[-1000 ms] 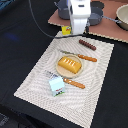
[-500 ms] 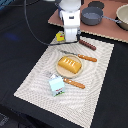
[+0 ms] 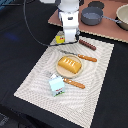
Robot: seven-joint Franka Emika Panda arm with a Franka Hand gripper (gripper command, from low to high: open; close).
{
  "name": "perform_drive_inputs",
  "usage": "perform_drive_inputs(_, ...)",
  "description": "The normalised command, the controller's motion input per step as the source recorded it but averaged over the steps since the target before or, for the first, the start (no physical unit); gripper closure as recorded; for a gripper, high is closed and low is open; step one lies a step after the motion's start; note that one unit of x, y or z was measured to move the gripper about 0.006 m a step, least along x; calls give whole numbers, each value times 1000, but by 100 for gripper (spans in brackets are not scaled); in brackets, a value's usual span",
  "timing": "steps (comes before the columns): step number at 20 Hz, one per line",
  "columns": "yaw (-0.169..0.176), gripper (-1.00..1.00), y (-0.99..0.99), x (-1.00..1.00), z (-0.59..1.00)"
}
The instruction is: Interact with the objects in diverse but meaningful ways.
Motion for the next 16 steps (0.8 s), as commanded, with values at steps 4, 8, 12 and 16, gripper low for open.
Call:
perform_drive_inputs(4,-140,-100,9,740,746)
perform_drive_inputs(8,-103,-100,-13,882,644)
perform_drive_inputs(12,-50,-100,0,991,676)
perform_drive_inputs(16,-27,-100,0,984,354)
